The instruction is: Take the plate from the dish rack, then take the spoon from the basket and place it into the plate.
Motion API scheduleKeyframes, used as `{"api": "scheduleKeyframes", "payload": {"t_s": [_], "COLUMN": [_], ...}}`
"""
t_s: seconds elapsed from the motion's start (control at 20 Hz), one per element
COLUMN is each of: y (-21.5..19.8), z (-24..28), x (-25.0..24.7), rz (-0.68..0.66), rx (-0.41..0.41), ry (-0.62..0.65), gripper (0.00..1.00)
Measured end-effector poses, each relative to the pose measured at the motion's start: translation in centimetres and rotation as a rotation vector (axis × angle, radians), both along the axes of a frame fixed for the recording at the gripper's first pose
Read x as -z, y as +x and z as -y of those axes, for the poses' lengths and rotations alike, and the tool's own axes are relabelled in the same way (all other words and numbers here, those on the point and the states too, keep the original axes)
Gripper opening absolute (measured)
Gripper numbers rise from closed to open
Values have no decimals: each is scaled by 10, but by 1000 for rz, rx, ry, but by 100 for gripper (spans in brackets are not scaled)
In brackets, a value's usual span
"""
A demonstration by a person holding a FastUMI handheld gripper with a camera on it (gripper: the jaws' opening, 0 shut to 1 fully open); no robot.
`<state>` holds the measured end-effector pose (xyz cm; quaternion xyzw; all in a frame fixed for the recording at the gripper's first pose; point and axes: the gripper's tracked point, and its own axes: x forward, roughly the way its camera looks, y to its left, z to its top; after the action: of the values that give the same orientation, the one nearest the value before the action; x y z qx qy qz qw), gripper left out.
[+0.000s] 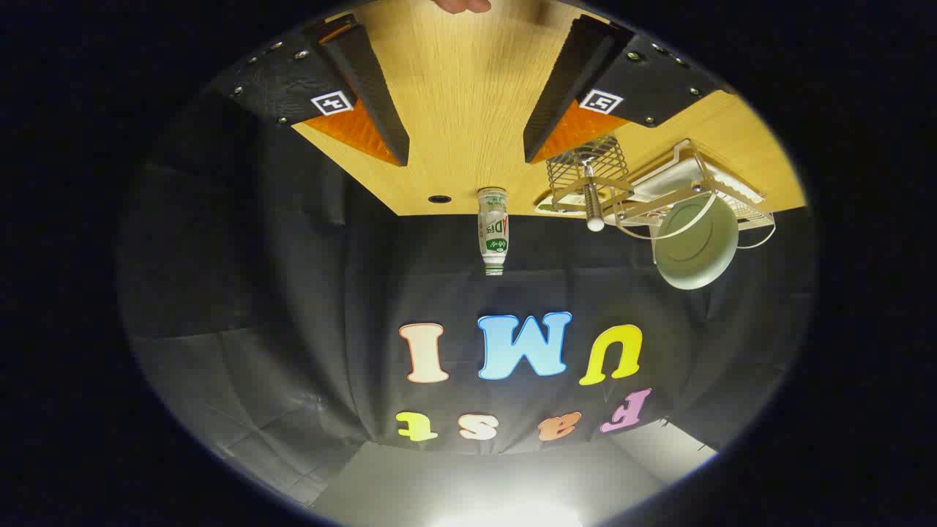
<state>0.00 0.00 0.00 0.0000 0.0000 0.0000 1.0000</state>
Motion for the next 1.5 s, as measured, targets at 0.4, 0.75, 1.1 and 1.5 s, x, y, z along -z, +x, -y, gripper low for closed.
{"api": "scheduleKeyframes", "payload": {"t_s": [0.4,0.75,1.1,1.5], "y": [68,50,23,5], "z": [7,0,-33,-102], "x": [-29,-128,-219,-275], "rz": [24,70,96,92], "rx": [13,28,38,114], "ry": [20,32,38,44], "gripper": [97,96,96,96]}}
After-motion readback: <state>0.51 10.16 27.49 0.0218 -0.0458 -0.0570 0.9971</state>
